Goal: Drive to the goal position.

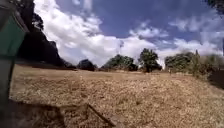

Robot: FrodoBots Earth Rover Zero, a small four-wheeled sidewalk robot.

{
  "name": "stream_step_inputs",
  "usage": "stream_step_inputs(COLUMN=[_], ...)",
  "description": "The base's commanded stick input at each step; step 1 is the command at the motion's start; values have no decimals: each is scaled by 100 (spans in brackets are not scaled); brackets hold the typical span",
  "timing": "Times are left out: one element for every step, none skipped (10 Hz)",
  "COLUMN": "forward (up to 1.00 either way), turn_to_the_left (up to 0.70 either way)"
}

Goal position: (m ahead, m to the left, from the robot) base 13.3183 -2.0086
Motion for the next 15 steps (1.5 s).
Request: stream_step_inputs(forward=[70,70,70,70,70,70,70,70,70,70,70,70,70,70,70], turn_to_the_left=[0,0,0,0,0,0,0,0,0,0,0,0,0,0,0])
